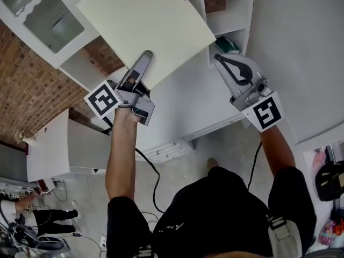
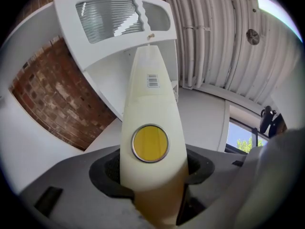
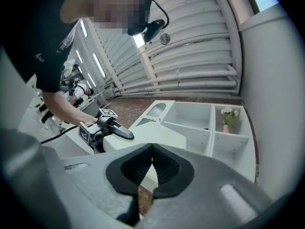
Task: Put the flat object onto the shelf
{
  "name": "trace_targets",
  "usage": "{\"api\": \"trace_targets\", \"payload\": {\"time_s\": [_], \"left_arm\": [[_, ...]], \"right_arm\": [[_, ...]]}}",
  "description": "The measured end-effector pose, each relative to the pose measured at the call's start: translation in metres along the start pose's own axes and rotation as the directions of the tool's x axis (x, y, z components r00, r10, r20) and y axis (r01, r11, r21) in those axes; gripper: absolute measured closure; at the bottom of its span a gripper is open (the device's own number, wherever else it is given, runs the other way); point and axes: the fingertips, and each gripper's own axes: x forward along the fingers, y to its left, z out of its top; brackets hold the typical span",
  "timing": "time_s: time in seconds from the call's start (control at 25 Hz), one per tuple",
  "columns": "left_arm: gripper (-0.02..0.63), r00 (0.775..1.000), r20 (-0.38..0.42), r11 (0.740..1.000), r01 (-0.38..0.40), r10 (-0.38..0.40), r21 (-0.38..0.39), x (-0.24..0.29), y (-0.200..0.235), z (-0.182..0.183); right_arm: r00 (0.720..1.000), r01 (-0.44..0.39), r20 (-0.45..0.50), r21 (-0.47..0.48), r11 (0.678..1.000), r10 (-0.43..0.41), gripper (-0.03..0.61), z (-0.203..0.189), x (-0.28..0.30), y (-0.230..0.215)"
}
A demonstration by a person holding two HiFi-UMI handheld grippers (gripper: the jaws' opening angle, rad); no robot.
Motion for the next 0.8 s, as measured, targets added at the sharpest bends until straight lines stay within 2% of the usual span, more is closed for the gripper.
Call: {"api": "trace_targets", "payload": {"time_s": [0.16,0.36,0.48,0.56,0.68,0.8], "left_arm": [[0.353,0.999,-0.025,0.999,-0.033,0.032,-0.037,0.032,0.028,0.022],[0.35,0.998,-0.042,0.991,-0.043,0.038,-0.123,0.063,0.059,0.041],[0.348,0.998,-0.053,0.985,-0.021,0.012,-0.173,0.074,0.07,0.047],[0.348,0.998,-0.065,0.981,-0.01,-0.002,-0.193,0.079,0.076,0.05],[0.345,0.995,-0.094,0.977,-0.003,-0.018,-0.214,0.084,0.083,0.056],[0.345,0.992,-0.121,0.967,0.008,-0.04,-0.254,0.088,0.088,0.066]], "right_arm": [[1.0,-0.02,-0.008,-0.135,0.991,0.019,0.577,-0.023,0.031,-0.017],[0.999,-0.042,-0.006,-0.232,0.972,0.042,0.577,-0.044,0.062,-0.035],[0.998,-0.056,-0.033,-0.294,0.954,0.049,0.531,-0.061,0.077,-0.039],[0.997,-0.063,-0.067,-0.367,0.928,0.041,0.509,-0.072,0.086,-0.038],[0.992,-0.079,-0.126,-0.498,0.863,0.018,0.441,-0.09,0.099,-0.034],[0.987,-0.101,-0.161,-0.557,0.824,0.012,0.375,-0.101,0.113,-0.026]]}}
